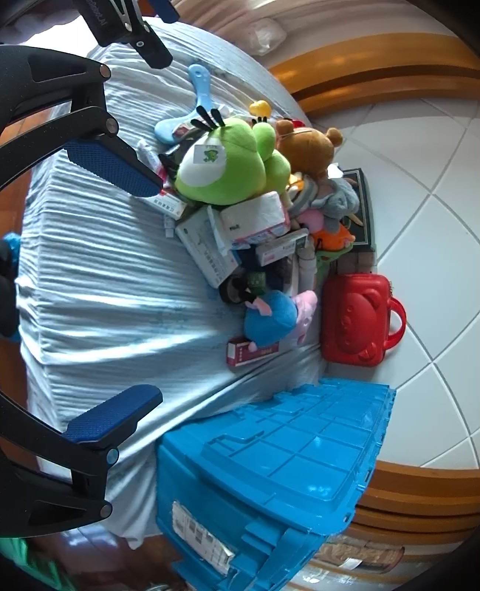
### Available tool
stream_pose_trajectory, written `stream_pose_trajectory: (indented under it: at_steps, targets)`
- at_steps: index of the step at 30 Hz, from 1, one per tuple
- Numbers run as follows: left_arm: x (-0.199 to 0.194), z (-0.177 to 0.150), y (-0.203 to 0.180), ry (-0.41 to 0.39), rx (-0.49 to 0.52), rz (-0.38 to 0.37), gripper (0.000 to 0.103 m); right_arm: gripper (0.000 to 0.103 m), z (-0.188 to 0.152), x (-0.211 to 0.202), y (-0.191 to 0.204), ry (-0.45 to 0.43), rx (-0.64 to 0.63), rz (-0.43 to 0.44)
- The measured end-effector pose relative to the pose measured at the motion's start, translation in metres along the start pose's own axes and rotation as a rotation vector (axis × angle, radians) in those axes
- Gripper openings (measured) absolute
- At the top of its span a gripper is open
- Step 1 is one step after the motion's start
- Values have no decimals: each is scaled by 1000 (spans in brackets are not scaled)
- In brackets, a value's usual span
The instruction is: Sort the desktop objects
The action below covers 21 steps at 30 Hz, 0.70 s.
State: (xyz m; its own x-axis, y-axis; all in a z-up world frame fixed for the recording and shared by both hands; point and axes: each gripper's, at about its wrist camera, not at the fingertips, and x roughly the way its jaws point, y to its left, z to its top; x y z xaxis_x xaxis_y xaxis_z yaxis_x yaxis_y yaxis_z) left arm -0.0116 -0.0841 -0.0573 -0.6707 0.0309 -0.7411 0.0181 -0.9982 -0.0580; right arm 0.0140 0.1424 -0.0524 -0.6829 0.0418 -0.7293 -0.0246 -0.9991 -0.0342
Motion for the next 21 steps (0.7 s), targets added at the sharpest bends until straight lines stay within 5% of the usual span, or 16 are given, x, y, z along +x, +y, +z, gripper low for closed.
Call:
stream_pose_trajectory:
  at_steps: [21]
  targets:
    - [30,-4,39,83,-57,71,103,103,-4,36,2,99,-11,24]
